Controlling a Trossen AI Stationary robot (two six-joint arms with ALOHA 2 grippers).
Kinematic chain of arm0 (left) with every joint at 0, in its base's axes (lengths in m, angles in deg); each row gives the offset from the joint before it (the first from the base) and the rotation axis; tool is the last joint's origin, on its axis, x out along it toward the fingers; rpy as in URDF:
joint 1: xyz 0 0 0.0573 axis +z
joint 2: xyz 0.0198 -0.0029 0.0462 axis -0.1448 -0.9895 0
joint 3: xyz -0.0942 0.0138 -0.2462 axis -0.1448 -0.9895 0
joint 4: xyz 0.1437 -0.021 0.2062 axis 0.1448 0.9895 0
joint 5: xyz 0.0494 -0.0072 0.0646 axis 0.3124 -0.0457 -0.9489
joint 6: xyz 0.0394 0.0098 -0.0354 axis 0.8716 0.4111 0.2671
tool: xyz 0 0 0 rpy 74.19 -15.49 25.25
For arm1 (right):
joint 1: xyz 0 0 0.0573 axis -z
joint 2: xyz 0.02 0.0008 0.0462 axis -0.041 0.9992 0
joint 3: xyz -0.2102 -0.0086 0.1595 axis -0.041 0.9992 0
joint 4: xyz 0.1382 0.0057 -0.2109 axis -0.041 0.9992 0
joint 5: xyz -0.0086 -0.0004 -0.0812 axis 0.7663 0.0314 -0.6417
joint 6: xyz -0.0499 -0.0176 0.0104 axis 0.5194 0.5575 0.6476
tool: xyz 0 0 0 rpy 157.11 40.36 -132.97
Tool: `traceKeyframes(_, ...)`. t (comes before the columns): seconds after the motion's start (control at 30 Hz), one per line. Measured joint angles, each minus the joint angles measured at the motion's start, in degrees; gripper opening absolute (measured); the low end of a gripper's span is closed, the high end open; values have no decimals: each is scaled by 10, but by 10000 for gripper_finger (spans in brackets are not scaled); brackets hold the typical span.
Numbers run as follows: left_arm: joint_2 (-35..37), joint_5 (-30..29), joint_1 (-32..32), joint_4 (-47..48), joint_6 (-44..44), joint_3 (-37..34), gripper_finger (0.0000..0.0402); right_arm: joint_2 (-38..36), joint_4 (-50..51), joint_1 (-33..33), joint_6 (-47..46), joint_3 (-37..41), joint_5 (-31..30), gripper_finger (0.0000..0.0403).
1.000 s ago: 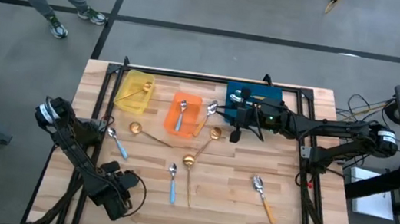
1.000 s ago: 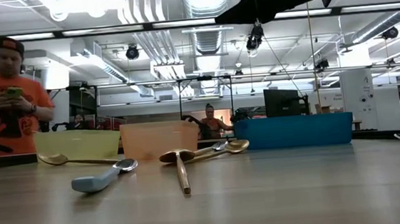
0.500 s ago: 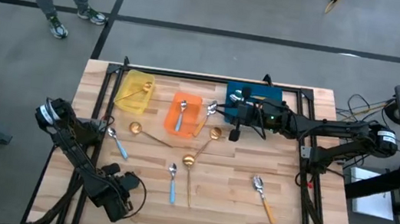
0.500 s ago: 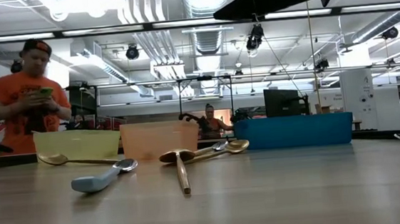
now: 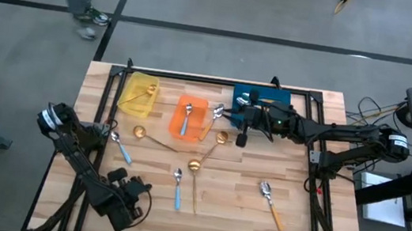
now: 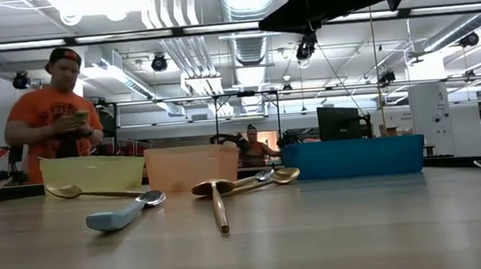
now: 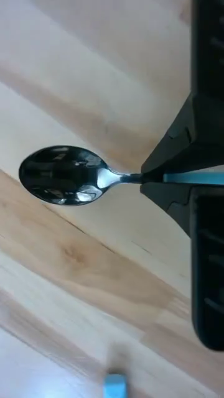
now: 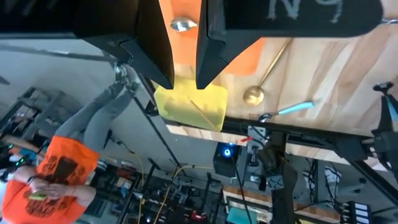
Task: Sort silverware by color (type)
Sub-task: Put the blue spoon into the orange bin
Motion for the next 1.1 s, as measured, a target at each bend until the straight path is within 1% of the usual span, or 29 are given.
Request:
traceKeyframes(0.2, 8, -78, 2, 14, 2, 40, 2, 0, 0, -1, -17, 6, 0, 59)
traceKeyframes(0.33, 9, -139, 10, 36, 39, 84, 1, 0, -1, -1, -36, 7, 0, 59)
traceKeyframes(0.4, 9, -174, 19, 48, 69, 107, 1, 0, 0, -1, -43, 8, 0, 59)
traceKeyframes(0.57, 9, -215, 46, 83, 163, 156, 1, 0, 3, -1, -64, 9, 0, 59)
traceKeyframes(0.7, 10, -271, 72, 114, 245, 189, 0, 0, 22, -1, -73, 9, 0, 59)
traceKeyframes(0.87, 15, -325, 107, 123, 322, 199, 0, 0, 34, -1, -90, 9, 0, 59)
traceKeyframes(0.97, 23, -356, 125, 123, 342, 191, 0, 0, 34, -4, -104, 9, 0, 59)
traceKeyframes(1.1, 29, -406, 146, 125, 364, 181, 0, 0, 33, -16, -101, 9, 0, 59)
